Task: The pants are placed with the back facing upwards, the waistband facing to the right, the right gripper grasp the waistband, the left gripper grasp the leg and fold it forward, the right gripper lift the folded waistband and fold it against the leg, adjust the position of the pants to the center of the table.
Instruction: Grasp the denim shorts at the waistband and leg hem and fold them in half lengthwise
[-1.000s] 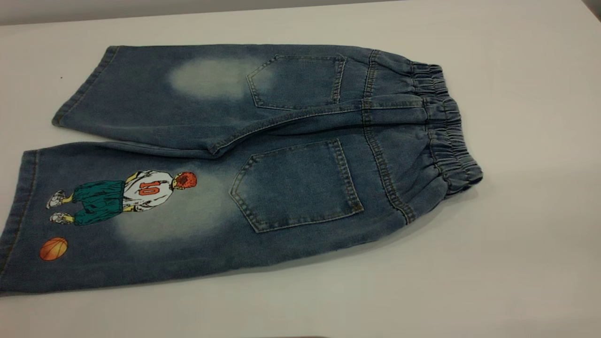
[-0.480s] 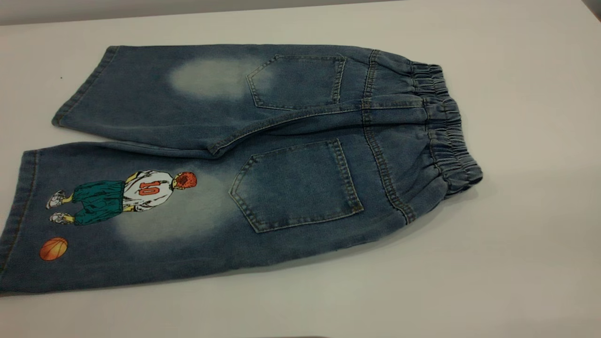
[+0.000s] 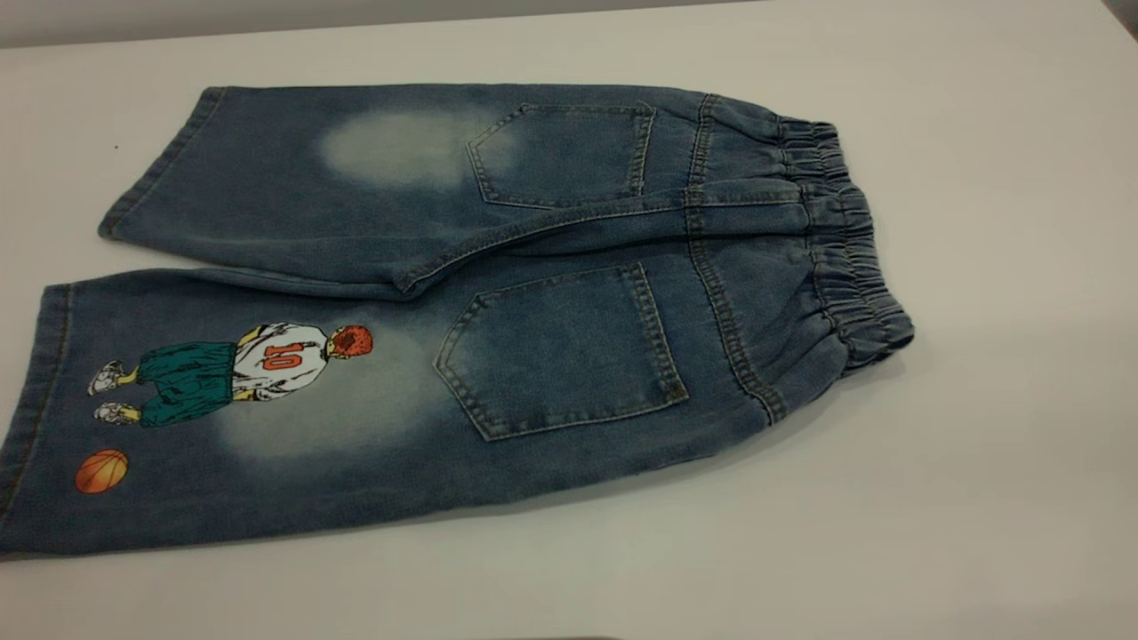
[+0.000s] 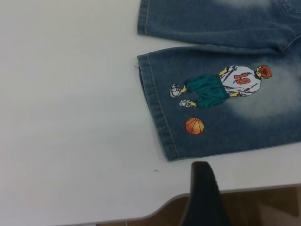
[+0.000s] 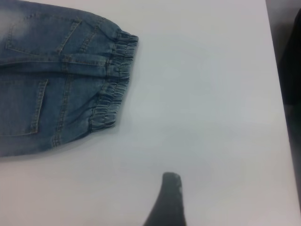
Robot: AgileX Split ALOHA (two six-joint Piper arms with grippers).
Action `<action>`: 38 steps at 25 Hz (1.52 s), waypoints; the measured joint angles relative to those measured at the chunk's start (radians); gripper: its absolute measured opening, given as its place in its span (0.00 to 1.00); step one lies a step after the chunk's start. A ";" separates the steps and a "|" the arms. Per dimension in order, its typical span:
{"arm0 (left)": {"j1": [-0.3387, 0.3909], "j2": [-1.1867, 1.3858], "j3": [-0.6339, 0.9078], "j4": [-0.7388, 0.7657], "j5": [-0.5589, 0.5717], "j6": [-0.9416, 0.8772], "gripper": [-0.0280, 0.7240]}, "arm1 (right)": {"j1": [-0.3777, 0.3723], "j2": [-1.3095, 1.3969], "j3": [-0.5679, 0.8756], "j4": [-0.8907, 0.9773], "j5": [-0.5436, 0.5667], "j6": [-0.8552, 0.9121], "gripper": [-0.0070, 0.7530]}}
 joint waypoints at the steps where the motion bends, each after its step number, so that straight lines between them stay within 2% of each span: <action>1: 0.000 0.000 0.000 0.000 0.000 0.000 0.64 | 0.000 0.000 0.000 0.000 0.000 0.000 0.77; 18: 0.000 0.000 0.000 0.000 0.000 -0.006 0.64 | 0.000 0.000 0.000 0.000 0.000 0.001 0.77; 23: 0.000 0.051 -0.005 0.016 -0.005 -0.111 0.64 | 0.000 0.029 -0.012 0.000 -0.025 0.094 0.77; 25: 0.000 0.119 -0.013 0.036 -0.047 -0.171 0.64 | 0.000 0.075 -0.032 0.003 -0.065 0.137 0.77; 31: 0.000 0.424 -0.015 0.019 -0.290 -0.224 0.64 | 0.000 0.341 -0.048 0.120 -0.224 0.156 0.77; 38: 0.000 0.776 -0.015 -0.062 -0.557 -0.226 0.64 | 0.000 0.768 -0.048 0.375 -0.387 -0.021 0.77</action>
